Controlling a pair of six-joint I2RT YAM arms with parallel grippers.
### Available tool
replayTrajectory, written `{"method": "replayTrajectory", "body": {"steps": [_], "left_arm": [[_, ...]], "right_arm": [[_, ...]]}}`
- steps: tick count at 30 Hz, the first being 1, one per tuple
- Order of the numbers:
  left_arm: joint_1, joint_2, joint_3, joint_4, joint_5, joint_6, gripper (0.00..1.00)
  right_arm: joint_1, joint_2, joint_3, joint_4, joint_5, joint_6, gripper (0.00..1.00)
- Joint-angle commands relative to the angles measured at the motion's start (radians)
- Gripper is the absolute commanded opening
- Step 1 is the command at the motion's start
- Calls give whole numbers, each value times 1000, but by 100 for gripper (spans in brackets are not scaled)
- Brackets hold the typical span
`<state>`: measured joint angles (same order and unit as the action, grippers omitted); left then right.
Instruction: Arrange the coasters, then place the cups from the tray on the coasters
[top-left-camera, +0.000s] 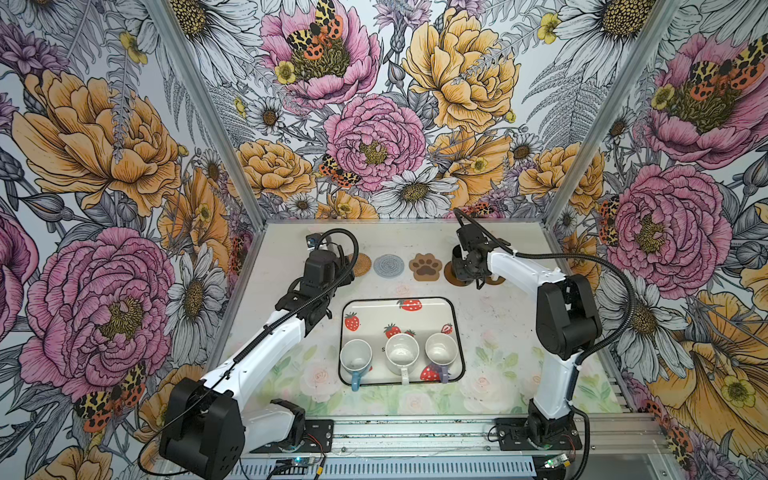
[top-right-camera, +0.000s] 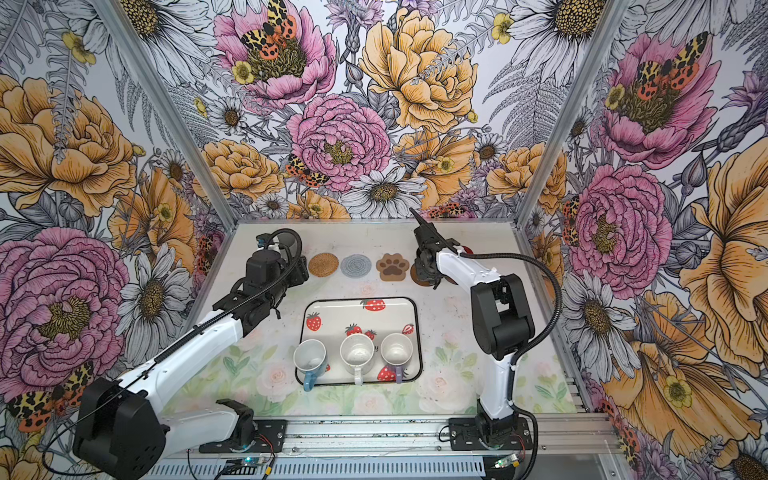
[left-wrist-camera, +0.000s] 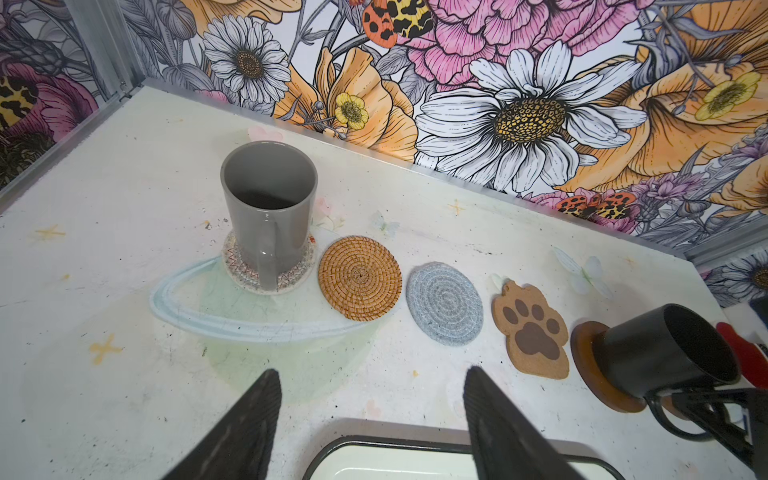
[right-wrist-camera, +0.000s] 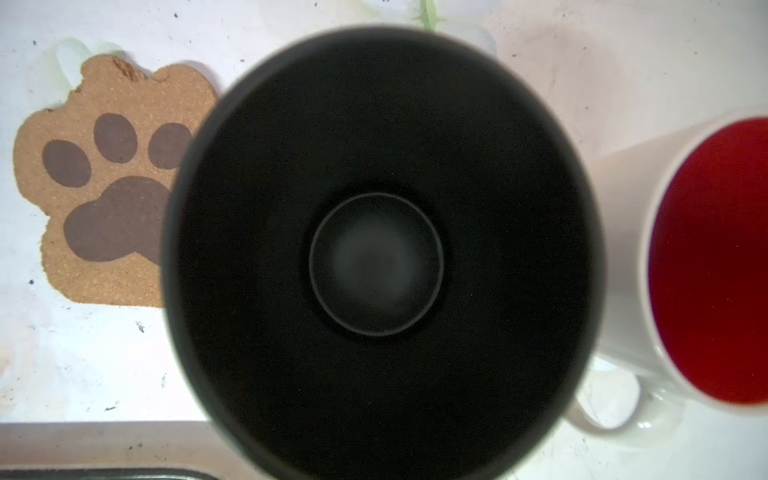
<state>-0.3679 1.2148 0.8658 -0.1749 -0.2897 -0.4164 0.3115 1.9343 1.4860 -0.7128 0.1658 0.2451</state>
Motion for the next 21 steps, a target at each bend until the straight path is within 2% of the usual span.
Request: {"method": "replayTrajectory", "body": {"steps": [1, 21], "left_arm": [[3, -6, 15, 14, 3, 6, 71], [4, -9, 15, 14, 3, 5, 71]], "right_arm": [[-5, -21, 40, 77, -8, 9, 0], [-5, -21, 27, 81, -25, 11, 0]]}}
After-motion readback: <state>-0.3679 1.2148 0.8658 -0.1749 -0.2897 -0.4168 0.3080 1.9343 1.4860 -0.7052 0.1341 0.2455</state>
